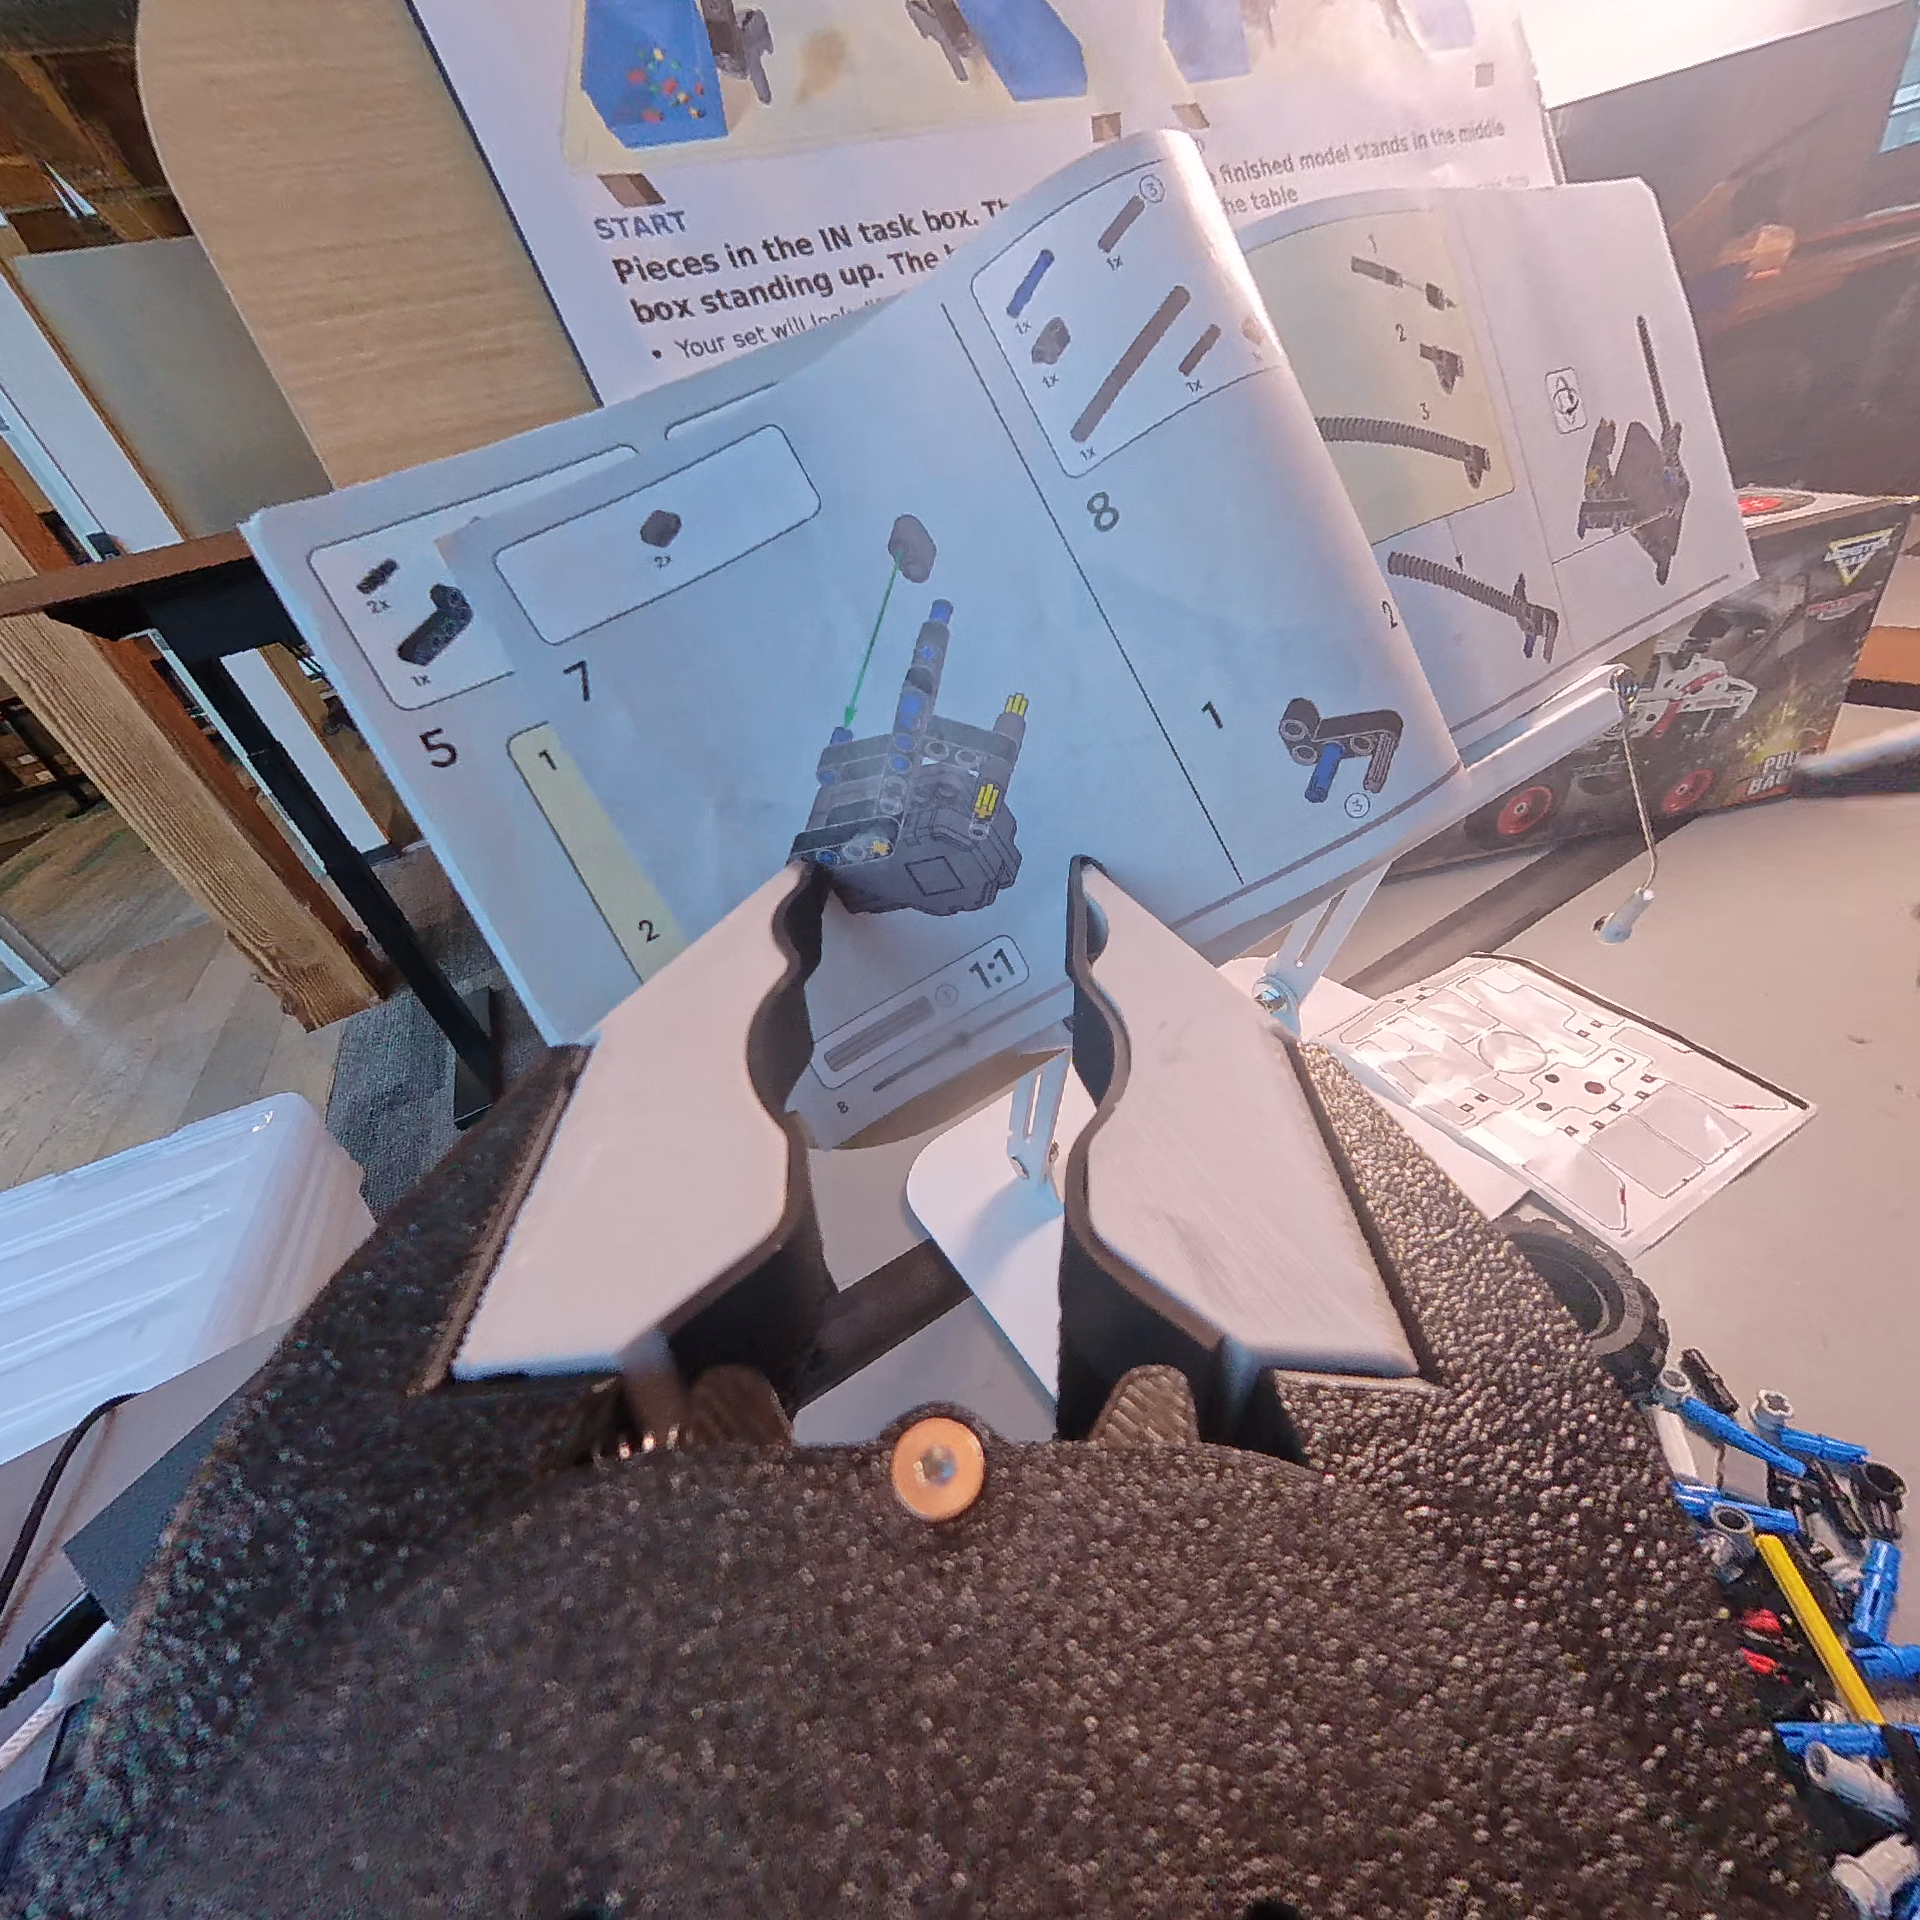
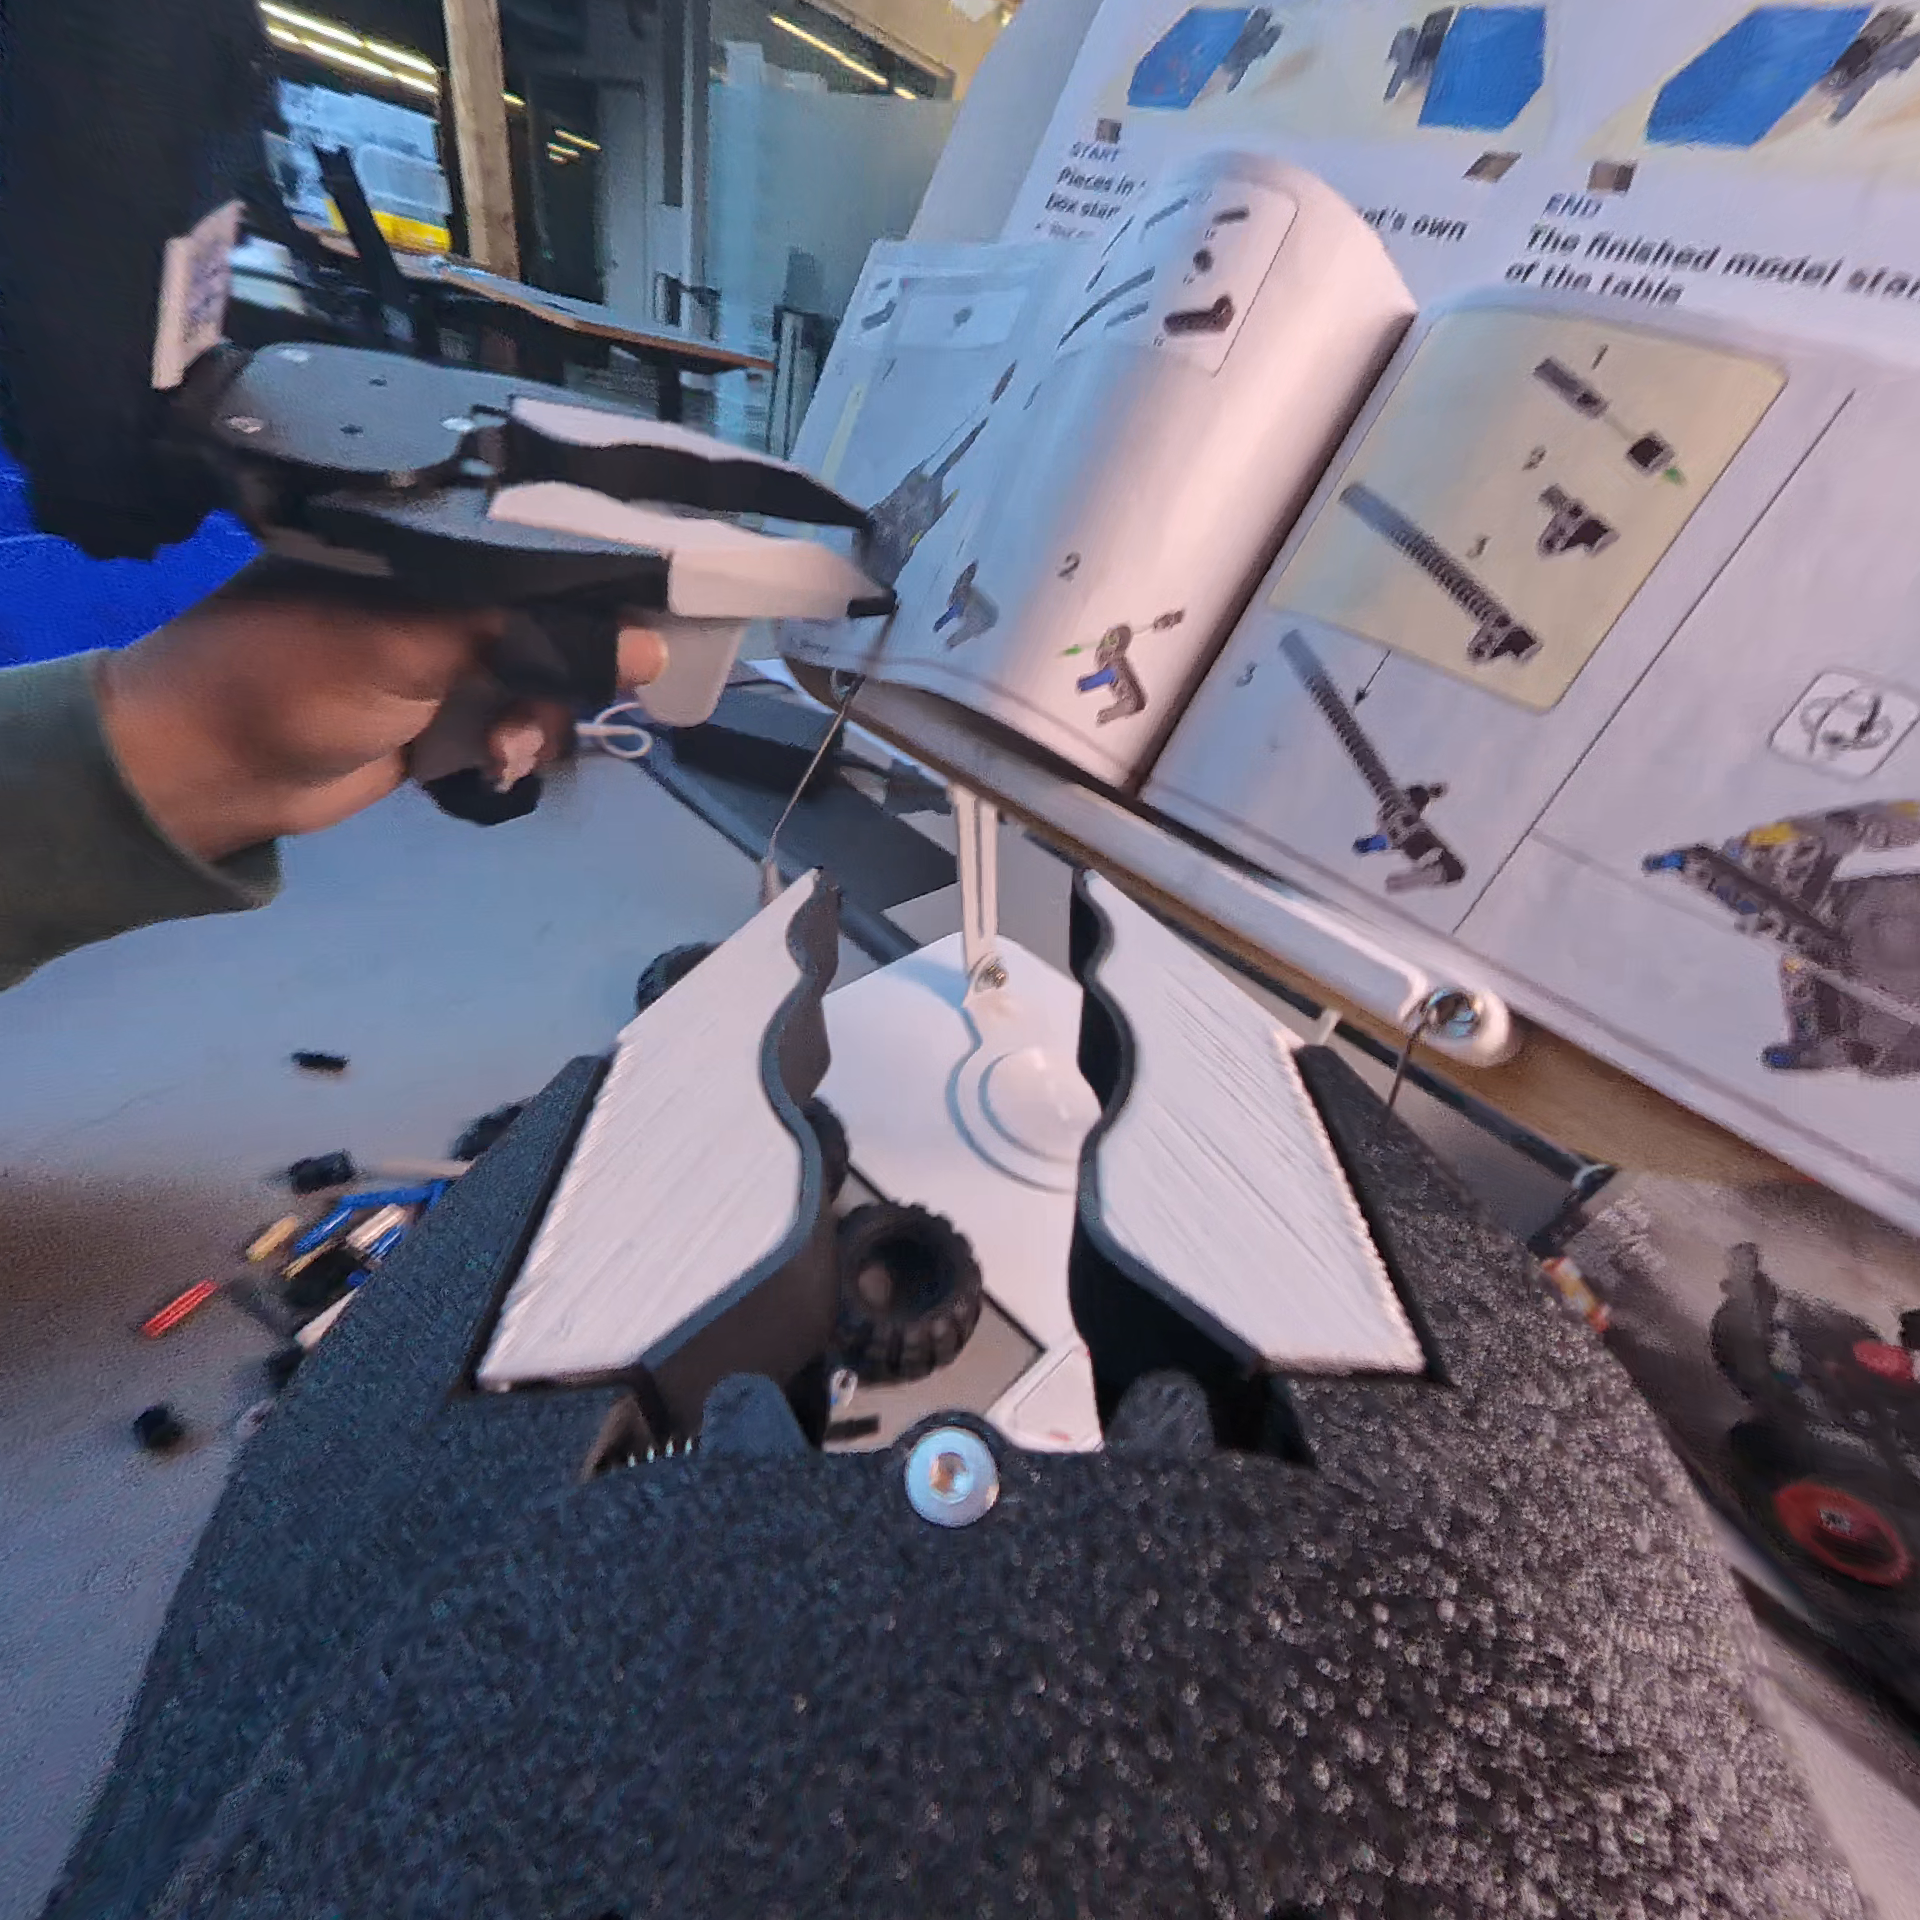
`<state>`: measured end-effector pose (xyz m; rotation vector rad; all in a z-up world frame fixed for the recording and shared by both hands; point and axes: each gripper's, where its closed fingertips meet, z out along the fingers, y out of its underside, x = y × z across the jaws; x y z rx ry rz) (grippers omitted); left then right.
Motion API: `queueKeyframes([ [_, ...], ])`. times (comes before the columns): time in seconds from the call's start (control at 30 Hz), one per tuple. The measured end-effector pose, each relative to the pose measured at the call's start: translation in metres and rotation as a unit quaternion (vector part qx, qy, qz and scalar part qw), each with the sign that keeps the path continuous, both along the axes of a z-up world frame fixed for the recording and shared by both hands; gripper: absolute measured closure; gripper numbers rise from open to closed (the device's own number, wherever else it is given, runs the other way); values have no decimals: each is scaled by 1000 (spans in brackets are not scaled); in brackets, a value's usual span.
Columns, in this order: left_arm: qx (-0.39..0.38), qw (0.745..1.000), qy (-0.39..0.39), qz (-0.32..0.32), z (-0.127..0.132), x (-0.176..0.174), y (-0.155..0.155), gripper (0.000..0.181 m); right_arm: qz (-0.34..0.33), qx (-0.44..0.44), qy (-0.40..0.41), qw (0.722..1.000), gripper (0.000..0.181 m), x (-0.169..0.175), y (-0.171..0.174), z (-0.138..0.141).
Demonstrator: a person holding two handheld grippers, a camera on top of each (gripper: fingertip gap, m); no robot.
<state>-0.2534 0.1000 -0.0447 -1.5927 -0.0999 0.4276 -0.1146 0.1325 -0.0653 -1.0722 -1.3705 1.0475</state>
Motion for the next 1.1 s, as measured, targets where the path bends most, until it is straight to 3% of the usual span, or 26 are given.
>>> queueKeyframes([
  [0.2,0,1000,-1,-15,0,6,0,135,-81,81,39,993,120,-67,18,37],
  [0.37,13,1000,11,-23,10,11,-4,136,-92,108,48,989,161,-71,32,41],
  [0.57,37,999,-18,-15,12,6,-7,136,-91,71,54,992,169,-57,58,46],
  [0.77,54,992,-60,-93,21,38,13,127,-69,32,58,995,169,-54,66,48],
  [0.97,62,996,-64,-21,26,17,14,119,14,-9,38,999,181,-57,48,37],
  [1.1,73,991,-104,-48,26,14,7,116,69,-24,20,997,181,-62,32,37],
])
